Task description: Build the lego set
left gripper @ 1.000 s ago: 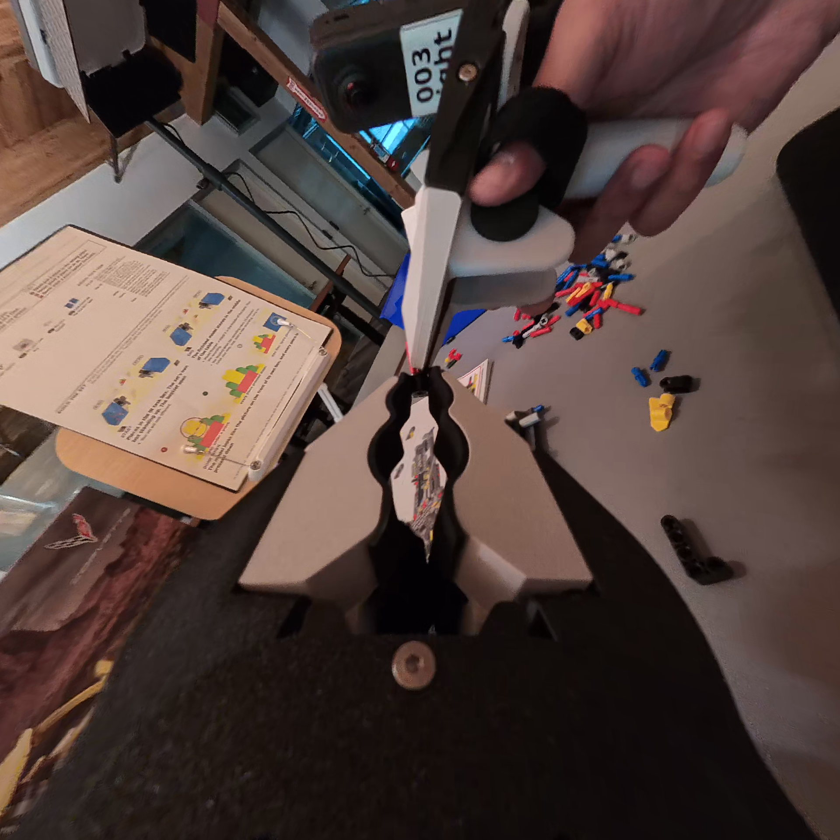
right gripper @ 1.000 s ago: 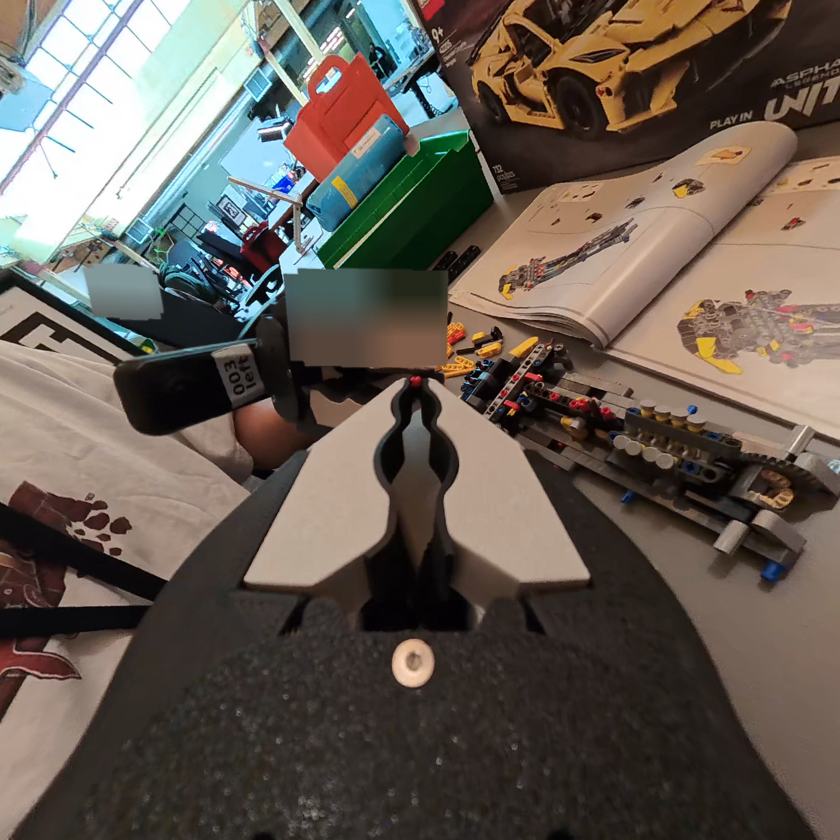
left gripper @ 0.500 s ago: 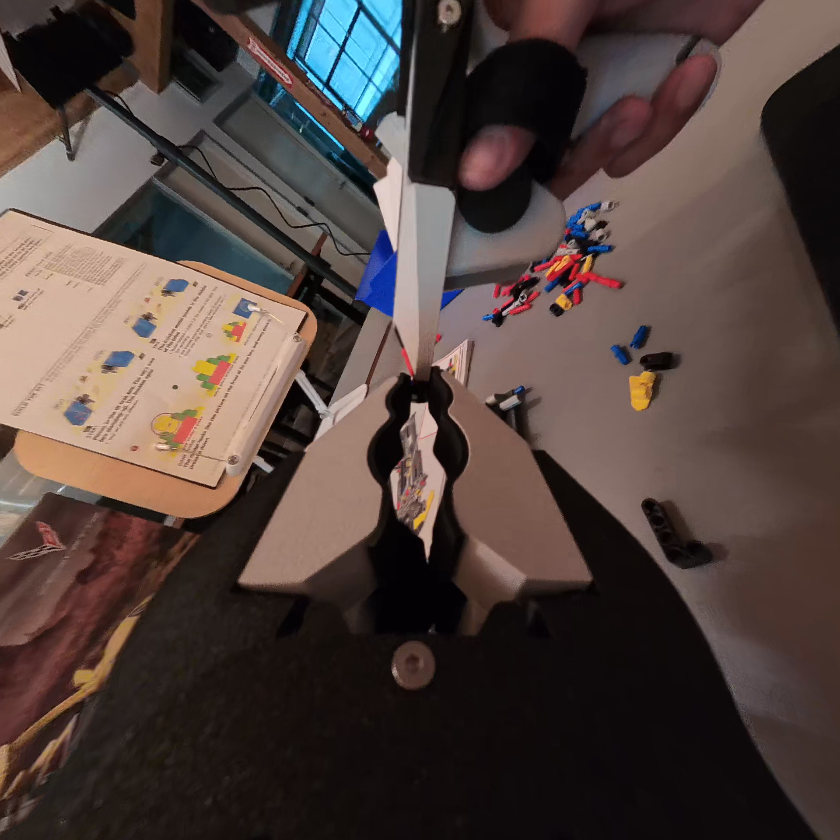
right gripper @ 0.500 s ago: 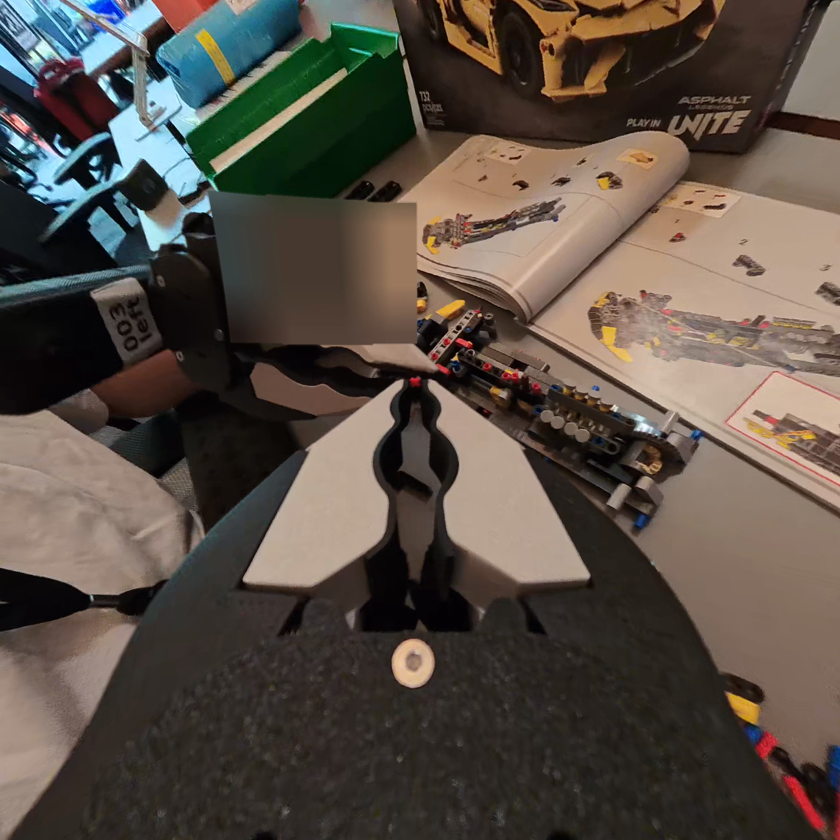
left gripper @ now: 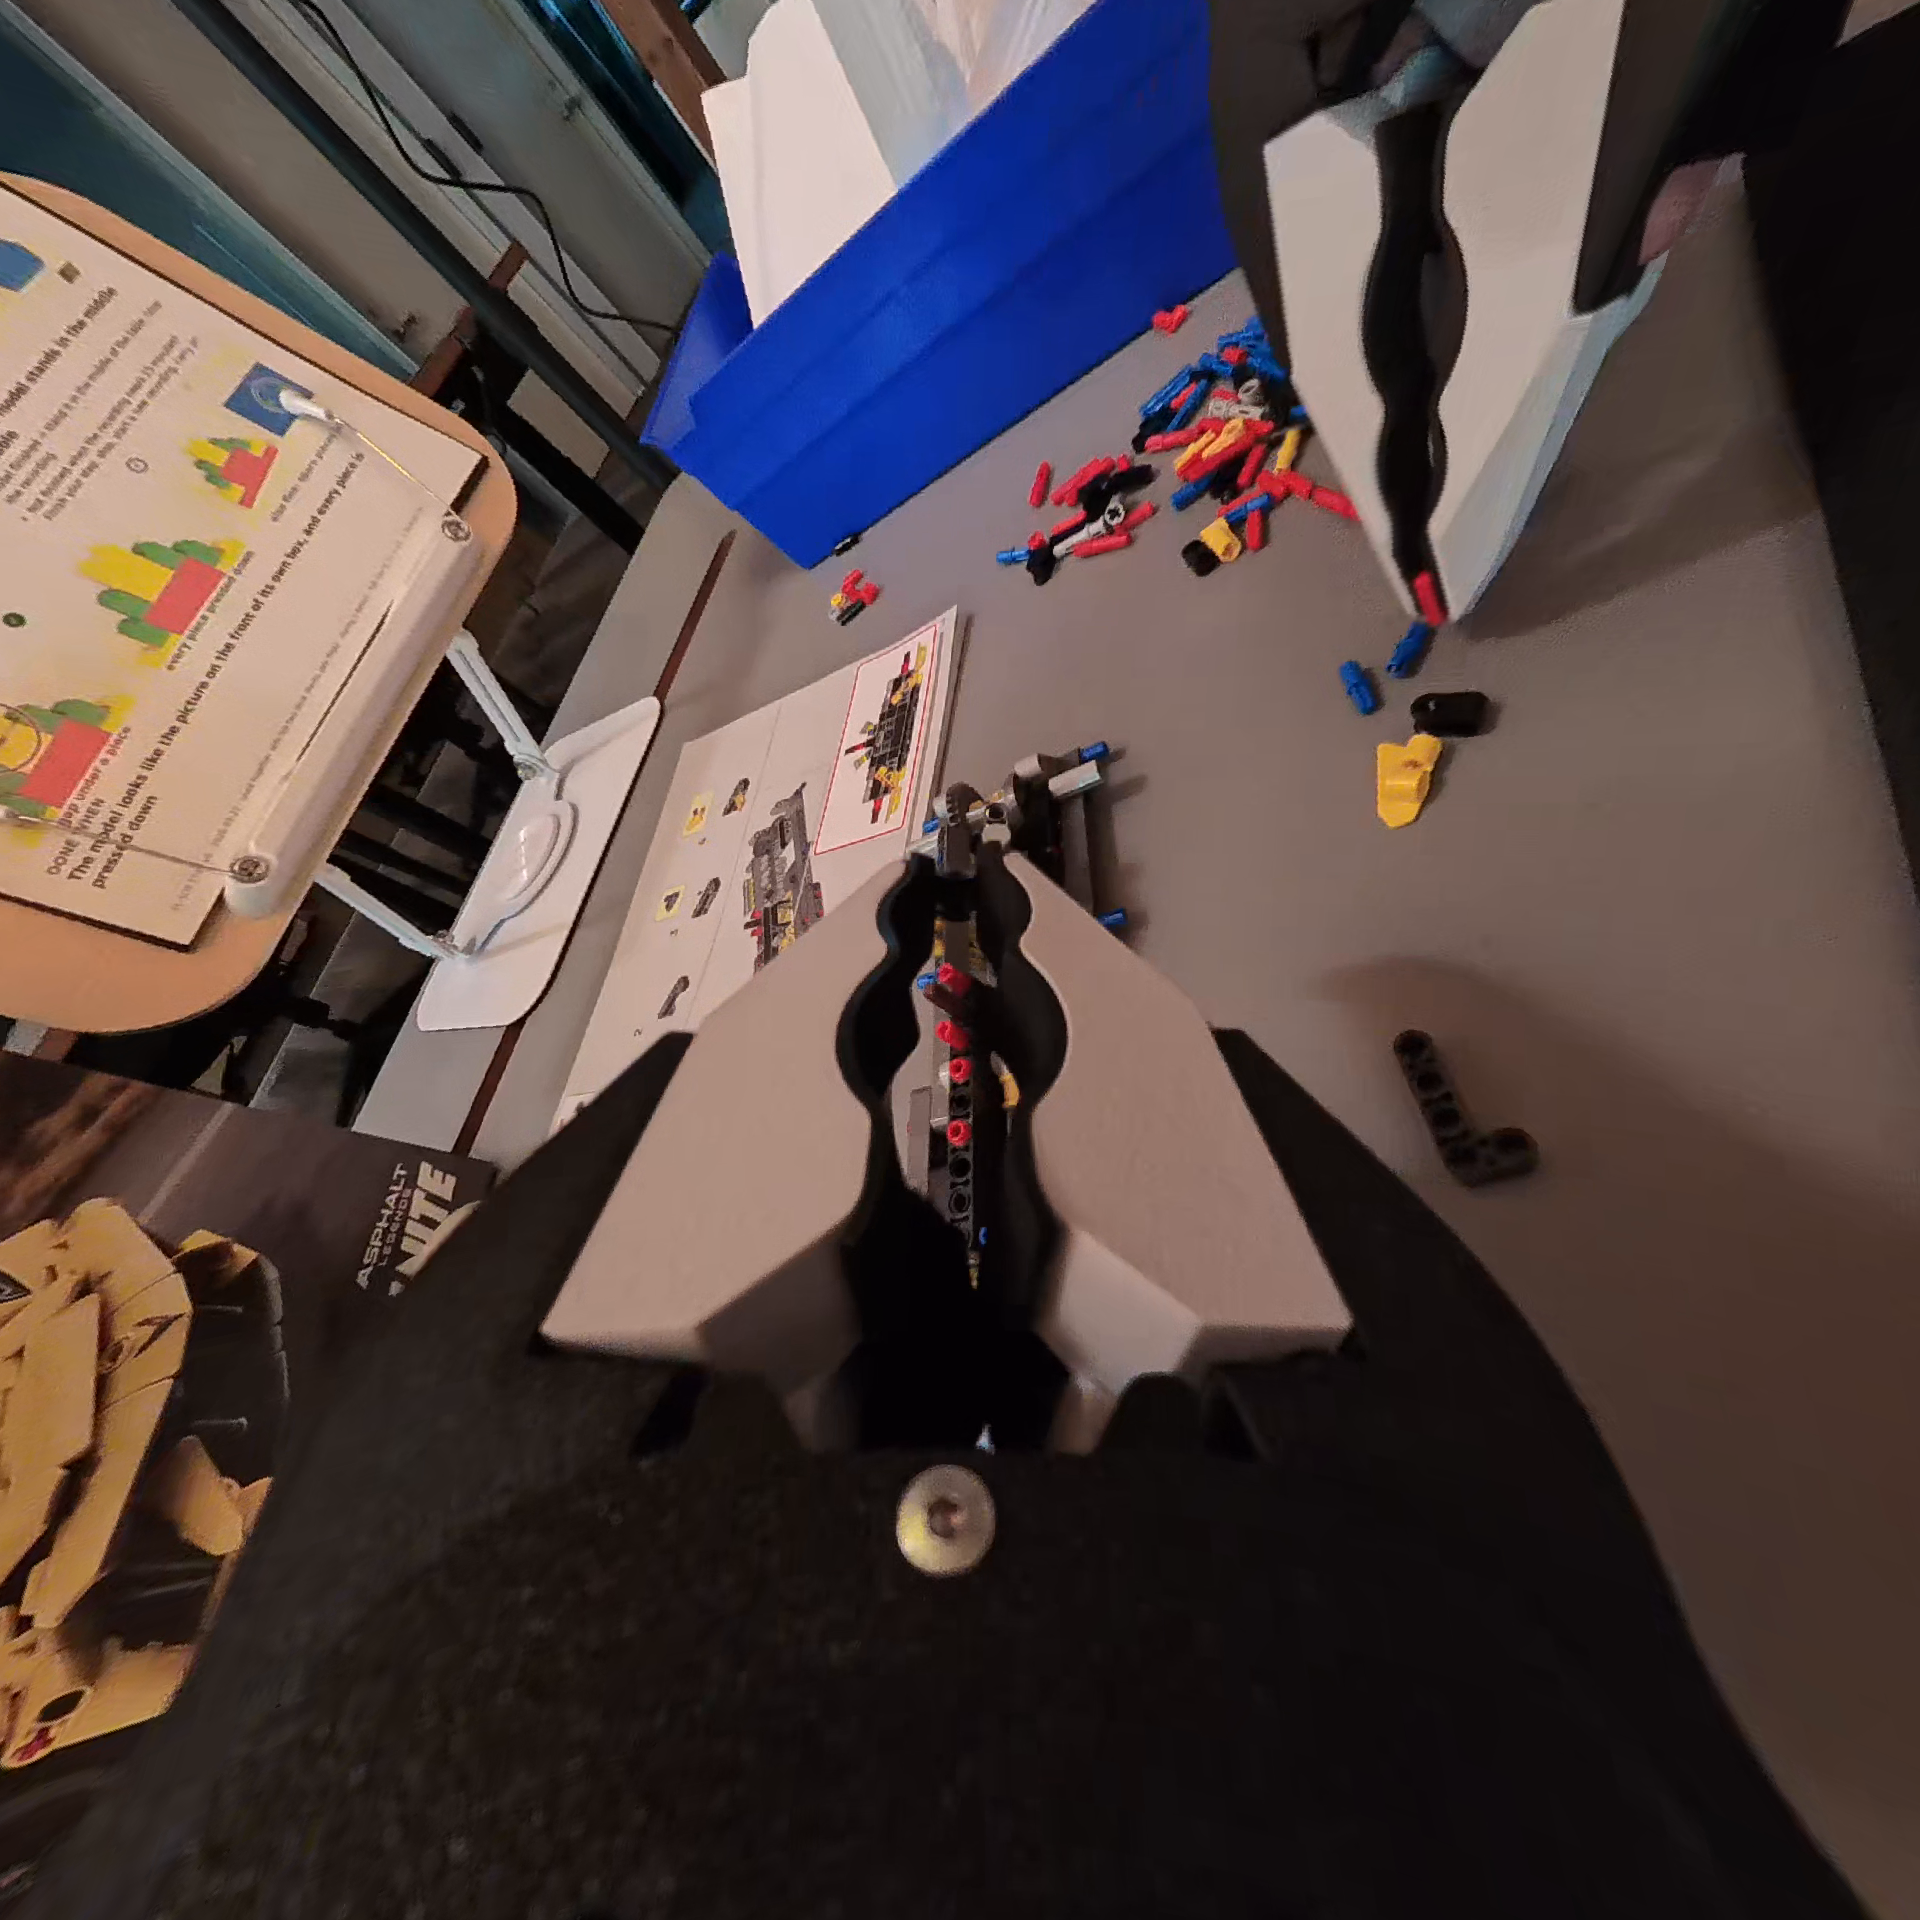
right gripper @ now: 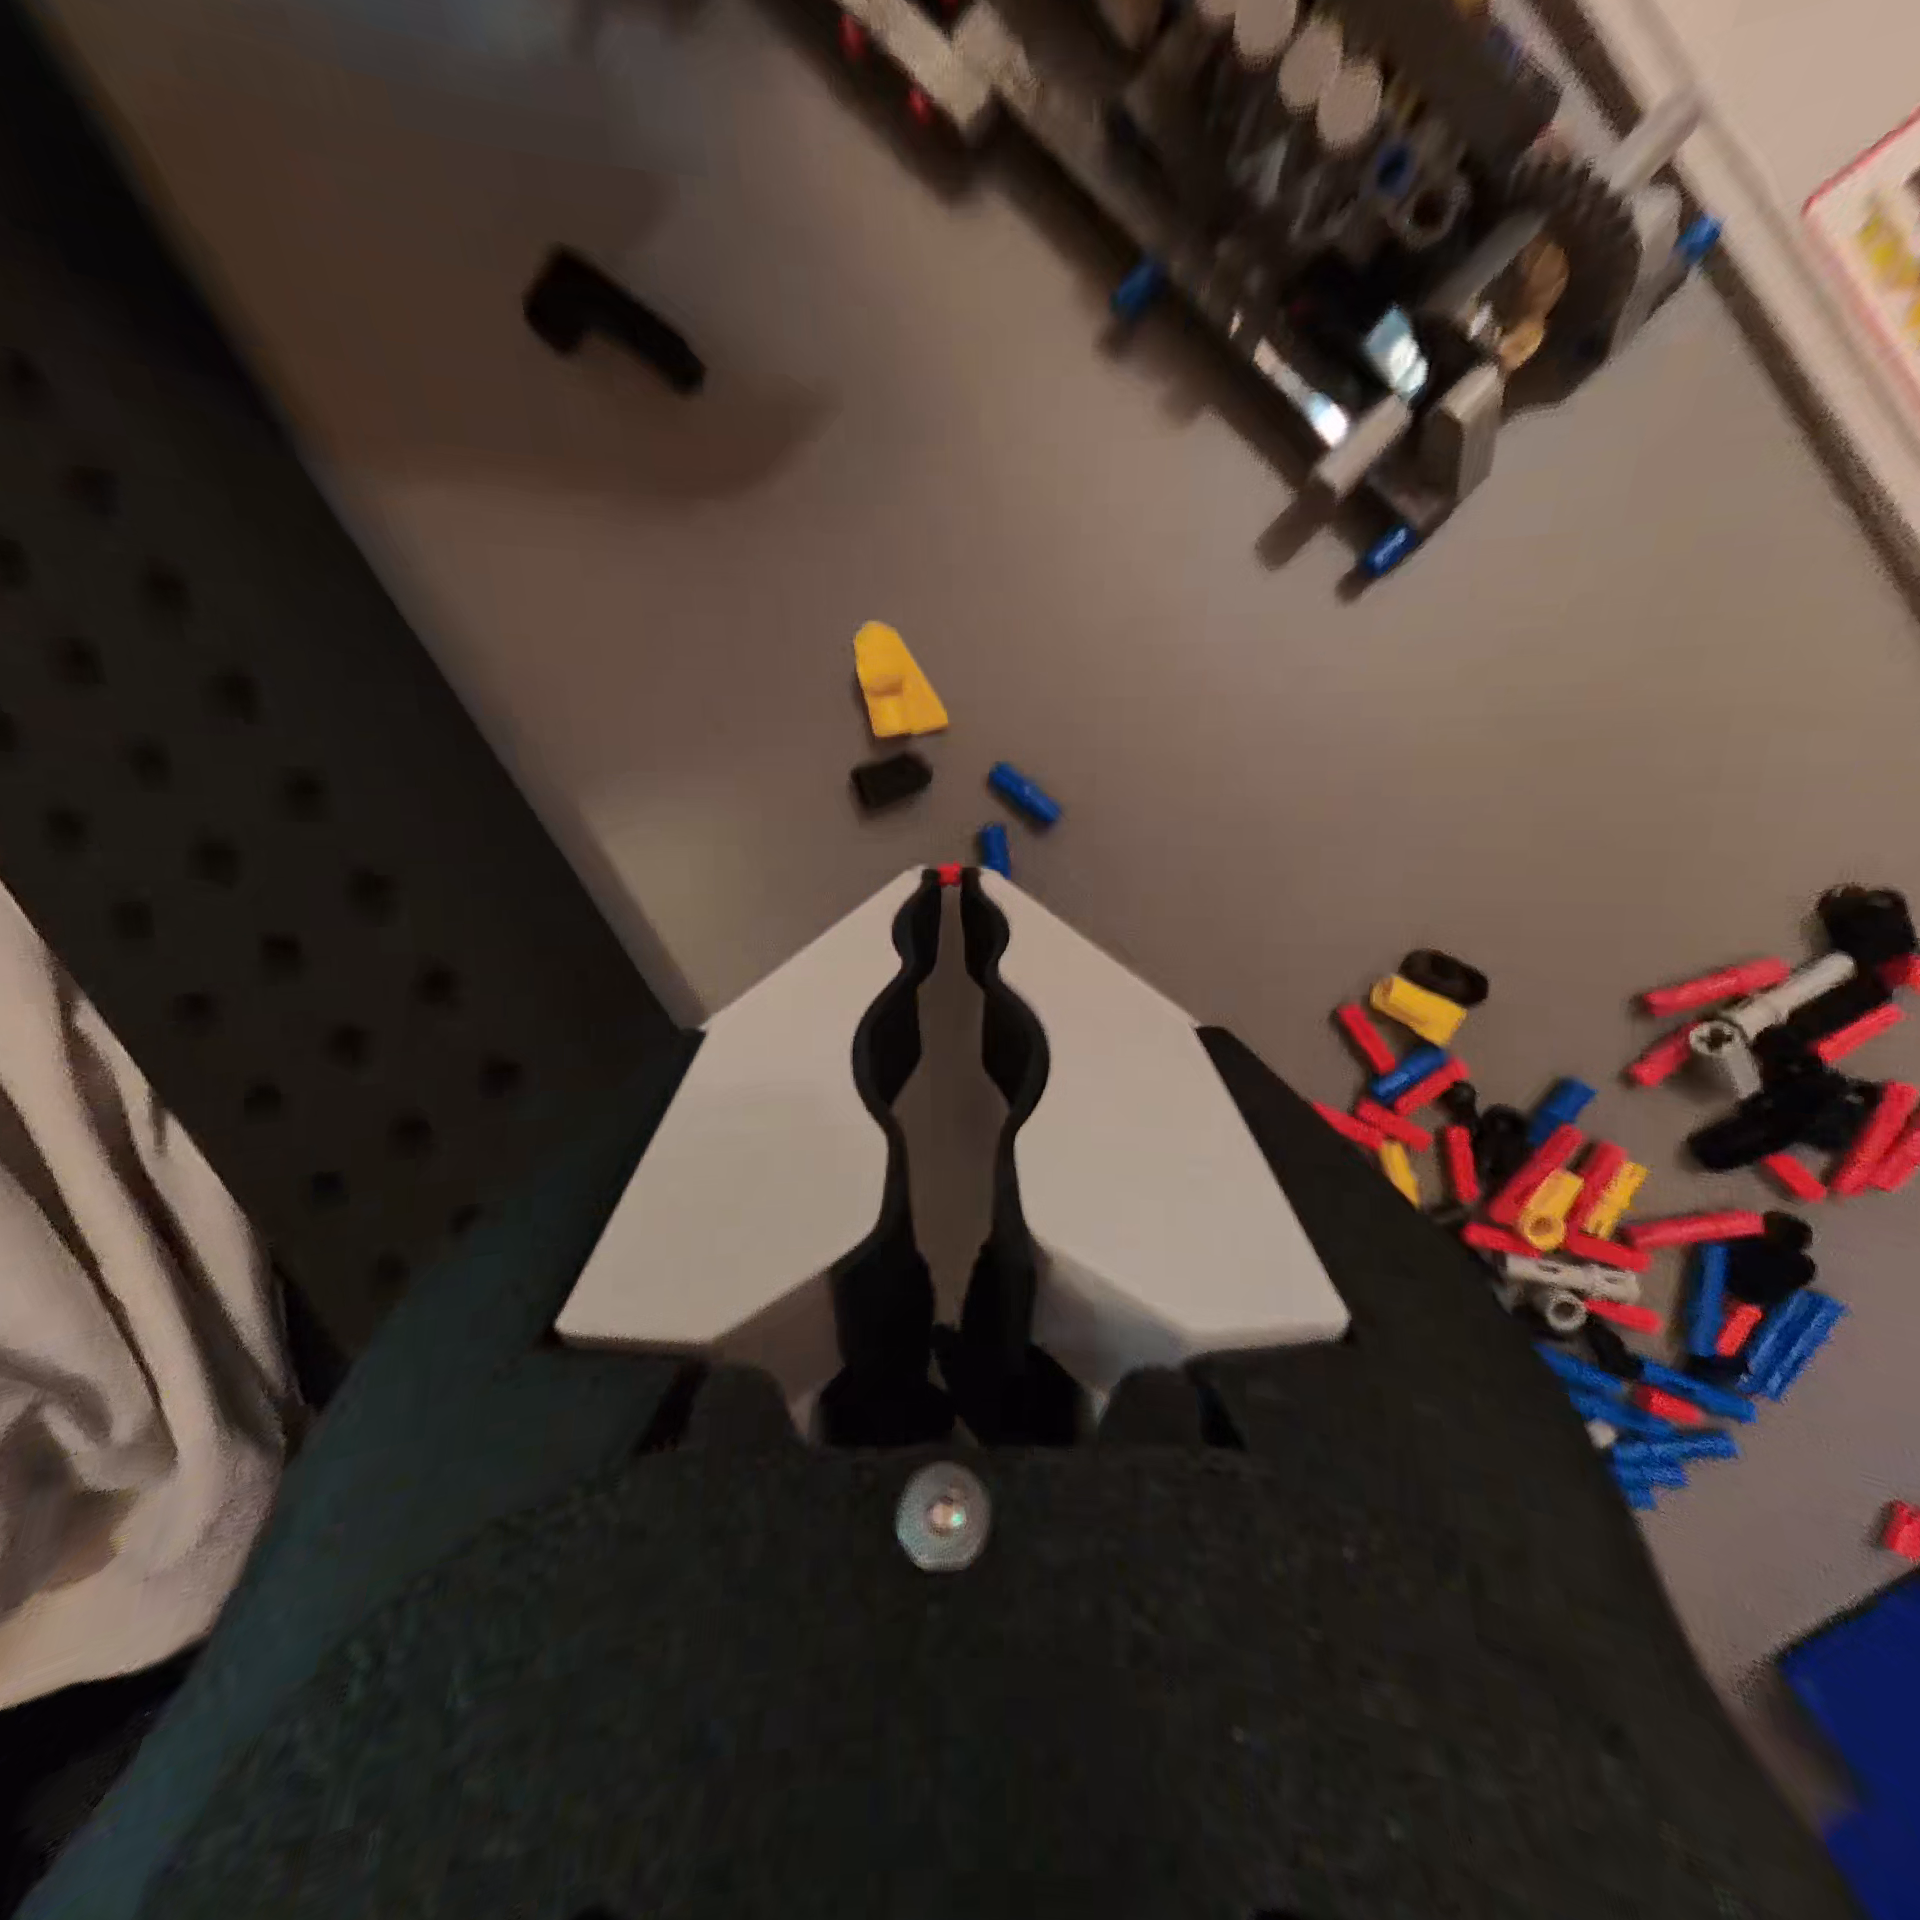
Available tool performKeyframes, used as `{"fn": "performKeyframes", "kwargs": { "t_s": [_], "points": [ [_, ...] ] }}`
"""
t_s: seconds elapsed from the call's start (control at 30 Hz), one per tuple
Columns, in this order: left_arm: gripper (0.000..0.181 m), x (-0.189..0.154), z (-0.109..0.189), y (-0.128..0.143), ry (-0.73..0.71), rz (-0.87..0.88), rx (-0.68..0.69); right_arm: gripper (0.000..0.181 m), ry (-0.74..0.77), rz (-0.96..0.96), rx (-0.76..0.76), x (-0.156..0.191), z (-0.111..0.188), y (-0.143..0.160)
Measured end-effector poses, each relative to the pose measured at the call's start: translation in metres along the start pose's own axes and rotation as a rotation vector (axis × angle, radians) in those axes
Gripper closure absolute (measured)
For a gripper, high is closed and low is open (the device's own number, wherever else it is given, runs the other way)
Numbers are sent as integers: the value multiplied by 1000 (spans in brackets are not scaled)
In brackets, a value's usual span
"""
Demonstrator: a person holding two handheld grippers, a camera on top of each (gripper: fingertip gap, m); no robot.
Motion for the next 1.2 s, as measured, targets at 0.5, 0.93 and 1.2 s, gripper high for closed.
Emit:
{"fn": "performKeyframes", "kwargs": {
  "t_s": [0.5,0.93,1.2],
  "points": [
    [176,-3,-4,6,8,-14,28,175,19,53,67,-2,1,28],
    [176,-4,-4,6,9,-27,31,174,19,56,41,-1,6,23],
    [176,-4,-4,5,9,-30,28,177,11,47,51,-3,3,24]
  ]
}}
Point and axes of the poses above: each gripper's, where its closed fingertips meet, z back along the fingers, y out of its underside, x = y × z across the jaws, the point moved 3 cm from there along z, back along the fingers, and after that the axes turned 4 degrees about z, right-handed, at the moved point
